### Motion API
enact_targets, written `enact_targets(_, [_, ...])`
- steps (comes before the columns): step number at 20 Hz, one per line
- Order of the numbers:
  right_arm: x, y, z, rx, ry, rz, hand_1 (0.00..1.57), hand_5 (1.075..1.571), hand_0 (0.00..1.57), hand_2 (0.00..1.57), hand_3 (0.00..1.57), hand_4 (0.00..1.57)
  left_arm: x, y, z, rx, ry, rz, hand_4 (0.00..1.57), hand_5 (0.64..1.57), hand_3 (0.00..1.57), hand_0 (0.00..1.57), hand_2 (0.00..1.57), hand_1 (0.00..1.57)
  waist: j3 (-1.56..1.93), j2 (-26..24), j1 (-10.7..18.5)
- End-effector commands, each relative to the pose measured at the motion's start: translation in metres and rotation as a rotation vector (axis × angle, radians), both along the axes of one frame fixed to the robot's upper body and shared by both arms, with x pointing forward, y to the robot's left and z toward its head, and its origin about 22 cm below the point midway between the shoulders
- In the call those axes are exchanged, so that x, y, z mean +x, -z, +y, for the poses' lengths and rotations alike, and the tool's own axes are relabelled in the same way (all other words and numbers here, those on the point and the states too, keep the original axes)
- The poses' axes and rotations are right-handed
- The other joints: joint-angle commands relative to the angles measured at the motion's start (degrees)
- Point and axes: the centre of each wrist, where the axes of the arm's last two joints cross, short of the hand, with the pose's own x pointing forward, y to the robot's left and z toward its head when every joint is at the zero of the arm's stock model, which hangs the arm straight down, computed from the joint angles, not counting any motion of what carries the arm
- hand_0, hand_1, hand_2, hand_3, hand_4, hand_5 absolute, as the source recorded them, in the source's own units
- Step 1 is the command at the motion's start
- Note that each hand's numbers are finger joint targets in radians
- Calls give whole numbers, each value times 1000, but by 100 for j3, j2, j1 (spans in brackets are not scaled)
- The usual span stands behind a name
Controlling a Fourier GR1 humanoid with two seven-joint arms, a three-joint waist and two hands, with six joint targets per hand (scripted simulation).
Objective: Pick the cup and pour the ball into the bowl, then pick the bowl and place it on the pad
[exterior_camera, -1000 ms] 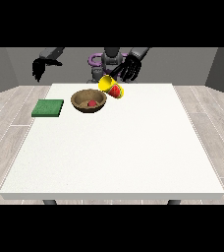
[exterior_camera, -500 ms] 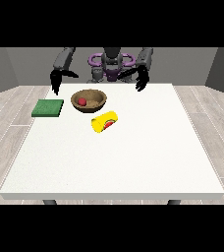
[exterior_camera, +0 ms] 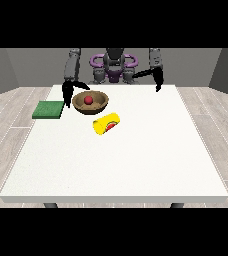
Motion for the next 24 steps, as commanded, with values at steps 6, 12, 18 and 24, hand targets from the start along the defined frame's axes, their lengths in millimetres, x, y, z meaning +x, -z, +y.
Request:
enact_targets(6, [-5, 34, -11, -5, 39, 34, 0, 1562, 0, 0, 0, 201, -17, -3, 24, -7, 47, -2, 0, 1565, 0, 0, 0, 0, 7, -29, 132])
enact_targets(12, [28, 16, 5, 9, 19, -15, 0, 1562, 0, 0, 0, 126, -3, -21, 31, 1, 32, -80, 0, 1566, 0, 0, 0, 0, 7, 450, 161])
enact_targets(18, [-27, 69, -7, -74, 190, 268, 1453, 1512, 1453, 1571, 0, 468, 5, -57, 38, -8, 37, -121, 80, 1571, 0, 0, 0, 0, 8, 608, 273])
enact_targets(24, [-40, 74, -18, -512, 250, 375, 1571, 1558, 1571, 1571, 1562, 938, -4, -38, 14, -19, 113, -60, 655, 1531, 0, 0, 0, 0, -23, 301, 643])
